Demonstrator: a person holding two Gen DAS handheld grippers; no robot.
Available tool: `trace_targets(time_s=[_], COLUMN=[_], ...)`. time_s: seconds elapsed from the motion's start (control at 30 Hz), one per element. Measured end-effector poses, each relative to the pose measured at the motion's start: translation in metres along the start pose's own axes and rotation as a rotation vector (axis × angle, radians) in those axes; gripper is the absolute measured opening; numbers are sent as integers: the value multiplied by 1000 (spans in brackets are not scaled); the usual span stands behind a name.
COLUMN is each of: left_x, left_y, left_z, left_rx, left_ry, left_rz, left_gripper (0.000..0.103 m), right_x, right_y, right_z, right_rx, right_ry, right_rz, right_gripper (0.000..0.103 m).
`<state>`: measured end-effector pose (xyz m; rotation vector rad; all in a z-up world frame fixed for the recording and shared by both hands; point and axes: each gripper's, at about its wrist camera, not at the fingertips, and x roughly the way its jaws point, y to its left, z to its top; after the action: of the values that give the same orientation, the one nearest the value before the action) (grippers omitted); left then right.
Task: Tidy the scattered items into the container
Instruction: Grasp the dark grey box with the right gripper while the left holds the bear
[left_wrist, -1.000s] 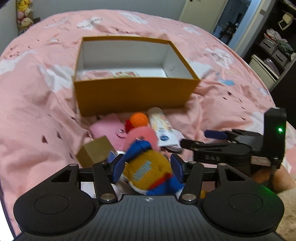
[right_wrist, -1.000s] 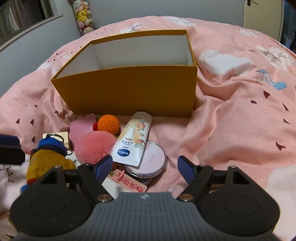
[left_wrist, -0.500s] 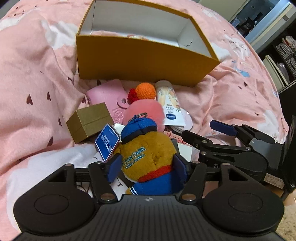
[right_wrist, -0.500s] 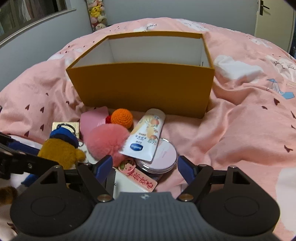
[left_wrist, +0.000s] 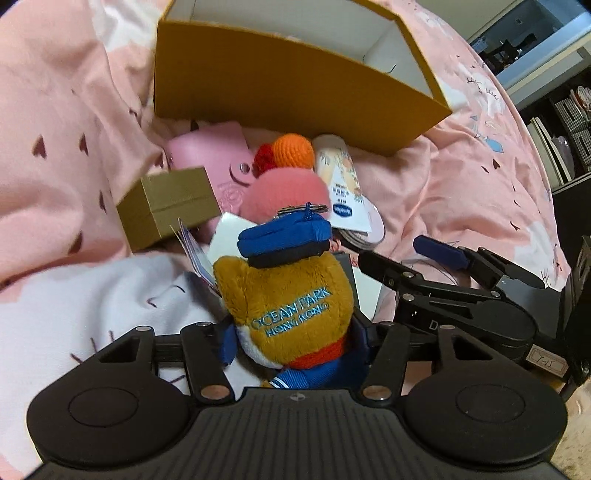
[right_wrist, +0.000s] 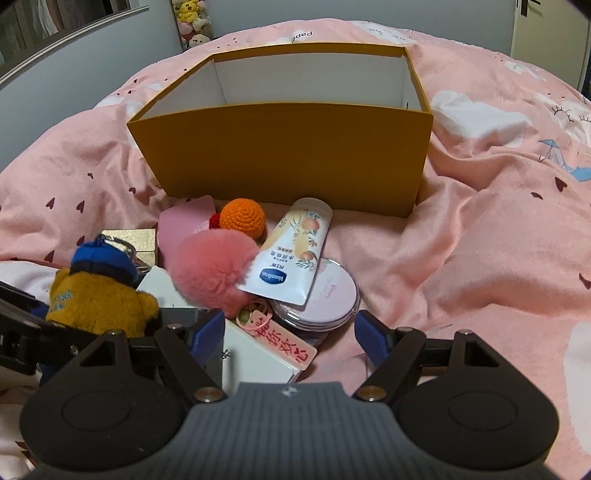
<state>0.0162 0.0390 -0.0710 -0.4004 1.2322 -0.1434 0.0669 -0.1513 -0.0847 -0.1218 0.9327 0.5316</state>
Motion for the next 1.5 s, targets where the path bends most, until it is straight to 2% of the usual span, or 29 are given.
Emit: trace_targets(time_s=[0.27, 0.37, 0.43, 0.67, 0.9, 1.07, 1.23, 1.3, 1.4, 1.5], left_x=[-16, -16, -12, -19, -25, -24, -27, -28, -26, -23], left_y=[-6, -6, -3, 13, 20, 18, 14, 12, 8, 8], left_z=[7, 12, 14, 14, 11, 5, 1, 0, -1, -3], left_rx=[82, 121, 129, 104, 92, 116, 144, 159, 180, 179], left_ry=[-108, -161, -157, -138, -99, -93, -107, -110, -105, -90], left_rz=[49, 110, 154, 144, 168, 194, 211, 206, 190, 172], left_gripper=[65, 65, 66, 68, 70, 70, 69, 68, 68, 68], right_x=[-1, 1, 3, 9, 21, 23, 28, 25, 22, 23], right_y=[0, 2, 3, 11, 11, 14, 28, 31, 30, 29], right_z=[4, 8, 11, 13, 8, 9, 10, 11, 11, 8], right_rx=[10, 1, -6, -26, 6, -3, -66, -86, -84, -75], right_ry=[19, 28, 35, 74, 172, 173, 173, 165, 174, 198], right_rz=[95, 108, 107, 163, 253, 262, 261, 260, 299, 329], right_gripper=[79, 79, 79, 79, 79, 83, 84, 80, 62, 61])
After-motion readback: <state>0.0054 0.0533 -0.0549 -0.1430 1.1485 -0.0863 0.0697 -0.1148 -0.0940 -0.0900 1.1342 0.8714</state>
